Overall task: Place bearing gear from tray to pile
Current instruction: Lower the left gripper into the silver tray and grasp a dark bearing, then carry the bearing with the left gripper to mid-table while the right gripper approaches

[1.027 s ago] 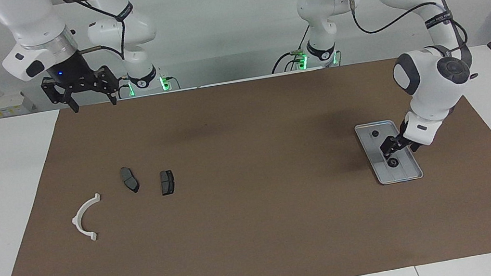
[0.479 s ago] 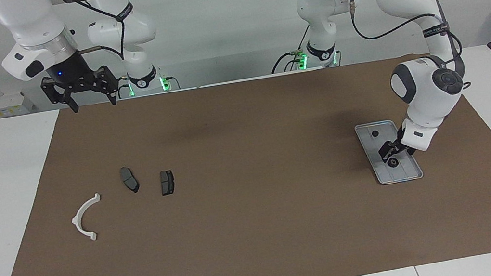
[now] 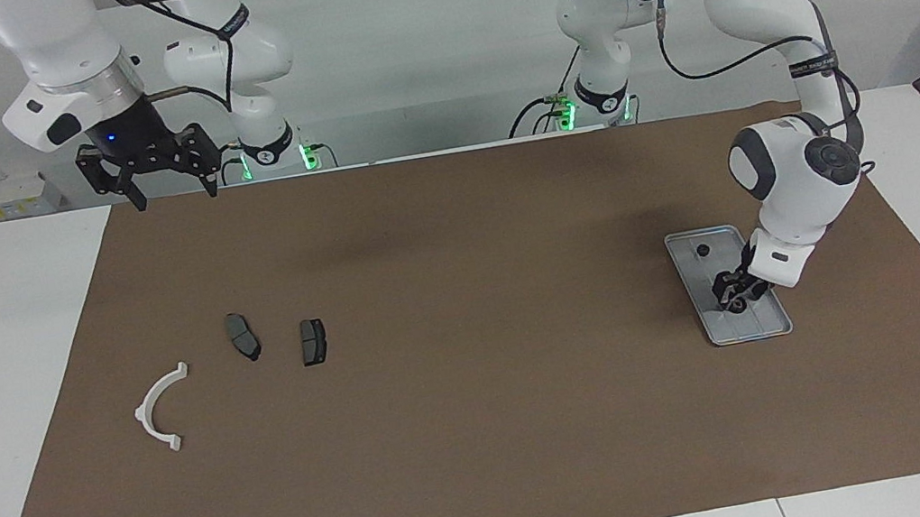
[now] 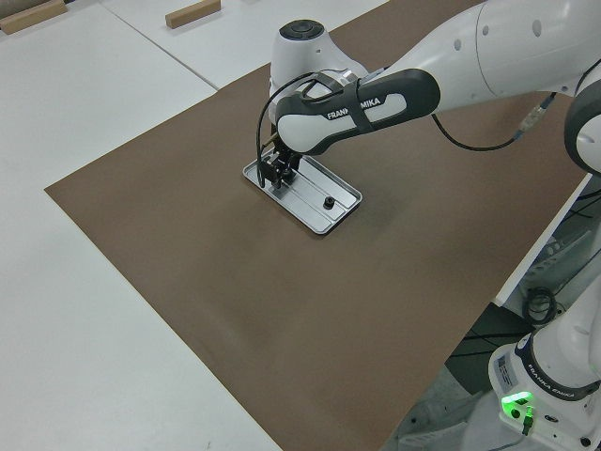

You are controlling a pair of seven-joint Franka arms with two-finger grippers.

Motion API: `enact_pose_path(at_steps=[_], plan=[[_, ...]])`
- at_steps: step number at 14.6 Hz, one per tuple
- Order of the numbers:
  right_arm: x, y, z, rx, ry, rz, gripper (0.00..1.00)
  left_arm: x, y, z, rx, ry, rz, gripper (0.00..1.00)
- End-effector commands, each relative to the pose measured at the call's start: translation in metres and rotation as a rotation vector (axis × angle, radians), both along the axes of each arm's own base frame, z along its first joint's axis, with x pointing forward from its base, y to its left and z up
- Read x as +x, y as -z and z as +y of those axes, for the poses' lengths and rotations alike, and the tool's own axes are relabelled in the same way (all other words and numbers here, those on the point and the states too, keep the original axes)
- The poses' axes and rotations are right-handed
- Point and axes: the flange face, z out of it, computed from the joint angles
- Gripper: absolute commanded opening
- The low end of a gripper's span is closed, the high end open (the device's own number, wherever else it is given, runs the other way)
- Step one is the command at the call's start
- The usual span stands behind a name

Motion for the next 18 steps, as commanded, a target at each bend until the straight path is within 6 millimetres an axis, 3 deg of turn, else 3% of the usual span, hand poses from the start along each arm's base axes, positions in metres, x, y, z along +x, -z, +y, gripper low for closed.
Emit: enact_pose_path(at_steps=[1, 3, 6, 8, 9, 11, 13, 16, 18], plan=[[-0.003, -0.003, -0.004, 0.025, 0.023, -0.019, 1.00, 0.001, 0.002, -0.001, 0.003, 0.006, -0.022, 0.60], [-0.003, -0.003, -0.004, 0.025, 0.024, -0.019, 1.00, 0.001, 0.003, -0.002, 0.003, 0.008, -0.021, 0.51], [-0.003, -0.003, -0.004, 0.025, 0.026, -0.019, 1.00, 0.002, 0.005, -0.002, 0.000, 0.006, -0.017, 0.24], [-0.003, -0.002, -0.004, 0.025, 0.028, -0.017, 1.00, 0.007, -0.002, -0.004, -0.018, -0.006, -0.013, 0.19], [-0.003, -0.002, -0.005, 0.025, 0.029, -0.017, 1.00, 0.015, -0.016, -0.008, -0.039, -0.032, 0.008, 0.19], [-0.003, -0.002, -0.005, 0.025, 0.029, -0.017, 1.00, 0.036, -0.059, -0.061, -0.043, -0.100, 0.058, 0.19], [-0.003, -0.002, -0.004, 0.025, 0.028, -0.017, 1.00, 0.037, -0.085, -0.118, -0.036, -0.201, 0.073, 0.20], [-0.003, -0.001, -0.005, 0.025, 0.029, -0.016, 1.00, 0.013, -0.094, -0.229, -0.027, -0.273, 0.075, 0.20], [-0.003, 0.000, -0.002, 0.025, 0.023, -0.014, 1.00, -0.003, -0.092, -0.283, -0.022, -0.302, 0.021, 0.20]])
